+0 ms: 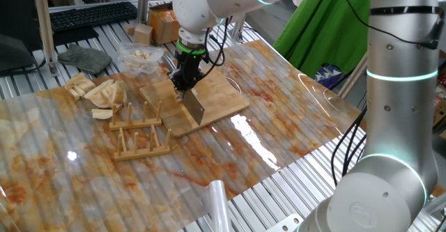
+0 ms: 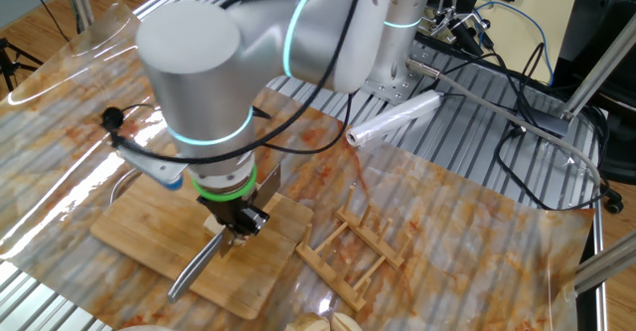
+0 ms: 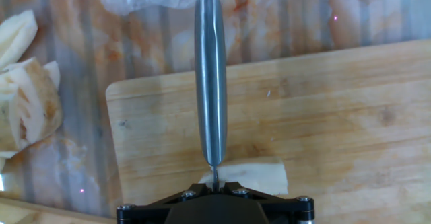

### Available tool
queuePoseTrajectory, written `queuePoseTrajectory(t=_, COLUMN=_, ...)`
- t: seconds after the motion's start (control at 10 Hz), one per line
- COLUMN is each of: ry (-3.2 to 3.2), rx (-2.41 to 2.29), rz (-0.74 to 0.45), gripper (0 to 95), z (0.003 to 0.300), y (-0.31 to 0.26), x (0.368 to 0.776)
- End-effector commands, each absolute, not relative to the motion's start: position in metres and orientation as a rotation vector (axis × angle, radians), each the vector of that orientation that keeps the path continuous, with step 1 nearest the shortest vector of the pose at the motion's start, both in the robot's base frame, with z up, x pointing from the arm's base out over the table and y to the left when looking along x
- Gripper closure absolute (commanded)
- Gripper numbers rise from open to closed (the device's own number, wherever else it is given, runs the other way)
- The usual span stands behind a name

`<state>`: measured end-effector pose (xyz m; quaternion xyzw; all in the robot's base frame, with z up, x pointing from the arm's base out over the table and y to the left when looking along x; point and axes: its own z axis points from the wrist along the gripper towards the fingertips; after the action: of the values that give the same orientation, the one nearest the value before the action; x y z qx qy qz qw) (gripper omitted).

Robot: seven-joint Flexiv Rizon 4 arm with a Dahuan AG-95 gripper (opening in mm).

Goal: Slice the lotus root

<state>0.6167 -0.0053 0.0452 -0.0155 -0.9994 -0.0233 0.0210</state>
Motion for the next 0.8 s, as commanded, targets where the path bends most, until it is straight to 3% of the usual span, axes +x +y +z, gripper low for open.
queuePoseTrajectory(t=0.1, ry=-3.098, rx=-0.053, rz=-0.079, gripper=95.0, z=0.0423, y=-0.0026, x=0.619)
queuePoseTrajectory(t=0.8, ry=-3.092, rx=-0.064, rz=-0.054, gripper=95.0, z=0.0369, y=0.0023, x=0.6159)
